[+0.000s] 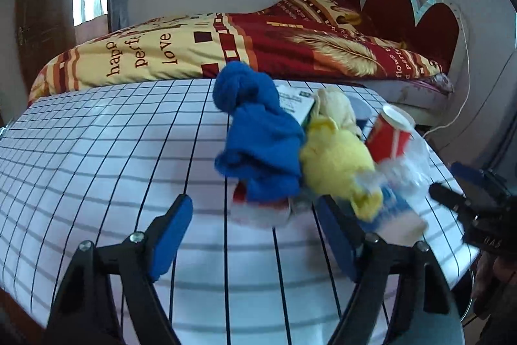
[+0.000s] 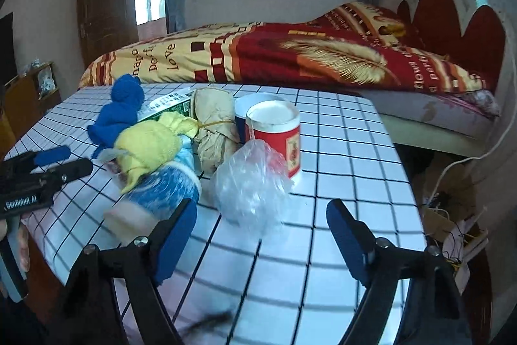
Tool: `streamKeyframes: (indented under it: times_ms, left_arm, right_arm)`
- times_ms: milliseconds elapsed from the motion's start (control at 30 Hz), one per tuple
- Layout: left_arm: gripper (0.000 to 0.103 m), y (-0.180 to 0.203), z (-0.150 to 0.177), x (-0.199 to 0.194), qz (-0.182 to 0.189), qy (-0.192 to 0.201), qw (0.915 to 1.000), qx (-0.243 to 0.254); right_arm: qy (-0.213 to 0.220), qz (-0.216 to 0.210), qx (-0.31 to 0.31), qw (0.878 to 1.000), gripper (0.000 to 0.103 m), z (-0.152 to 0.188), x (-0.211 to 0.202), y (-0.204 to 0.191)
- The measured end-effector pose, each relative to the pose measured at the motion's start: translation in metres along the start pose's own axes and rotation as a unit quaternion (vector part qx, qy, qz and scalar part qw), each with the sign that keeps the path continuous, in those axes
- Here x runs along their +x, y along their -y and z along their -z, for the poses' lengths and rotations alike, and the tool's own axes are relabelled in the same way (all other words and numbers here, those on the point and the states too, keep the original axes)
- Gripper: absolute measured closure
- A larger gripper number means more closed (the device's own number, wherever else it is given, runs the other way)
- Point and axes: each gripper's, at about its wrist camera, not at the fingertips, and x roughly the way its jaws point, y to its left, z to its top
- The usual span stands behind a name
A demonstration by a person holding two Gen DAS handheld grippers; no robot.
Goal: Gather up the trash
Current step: 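Grasp the blue cloth with the left gripper while the right gripper grasps the clear plastic bag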
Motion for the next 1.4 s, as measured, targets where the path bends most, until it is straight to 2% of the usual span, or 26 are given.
streamKeyframes:
  times_ms: [133,267,333,433,467,500,600,767,833,1067,1233,1400]
  left_arm:
    - [0.027,-0.001,-0.014,0.014,0.010,0.000,0.9999,0.002]
    - [0.028,-0.009,-0.024,0.023,0.030,0.001,0.9993,-0.020]
    - [0.033,-0.012,-0.025,0.029,0.038,-0.004,0.9990,-0.023]
    - [0.044,-0.012,-0.026,0.037,0.056,-0.014,0.9979,-0.030]
    - [0.056,-0.011,-0.026,0.039,0.059,-0.016,0.9977,-0.029]
    - [0.067,-0.009,-0.027,0.040,0.062,-0.018,0.9976,-0.026]
    - [0.070,-0.003,-0.028,0.035,0.059,-0.014,0.9981,-0.013]
    - [0.072,0.007,-0.032,0.017,0.040,0.006,0.9990,0.019]
    - [0.091,0.010,-0.034,0.008,0.032,0.016,0.9989,0.030]
    - [0.092,0.012,-0.031,-0.012,0.029,0.025,0.9983,0.043]
    - [0.086,0.000,-0.021,-0.009,0.021,0.022,0.9991,0.029]
    - [0.088,-0.008,-0.013,0.003,0.030,0.006,0.9994,0.019]
  right_arm:
    - [-0.011,-0.006,-0.002,1.000,0.024,-0.006,0.021,0.001]
    - [-0.022,-0.020,0.003,1.000,0.033,-0.008,0.036,0.004]
    - [-0.028,-0.029,0.004,0.999,0.039,-0.007,0.041,0.004]
    - [-0.034,-0.040,0.001,0.999,0.046,-0.006,0.045,0.002]
    - [-0.035,-0.043,0.000,0.998,0.050,-0.006,0.045,0.001]
    - [-0.035,-0.045,0.000,0.998,0.058,-0.005,0.045,0.002]
    - [-0.033,-0.054,-0.008,0.998,0.070,-0.005,0.040,-0.002]
    - [-0.017,-0.055,-0.016,0.998,0.074,-0.005,0.022,-0.005]
    - [-0.008,-0.053,-0.017,0.998,0.074,-0.005,0.013,-0.005]
    - [0.002,-0.047,-0.015,0.999,0.075,-0.002,-0.010,-0.001]
    - [0.001,-0.043,-0.018,0.999,0.075,0.002,-0.014,0.000]
    - [-0.006,-0.044,-0.014,0.999,0.075,0.003,-0.007,0.000]
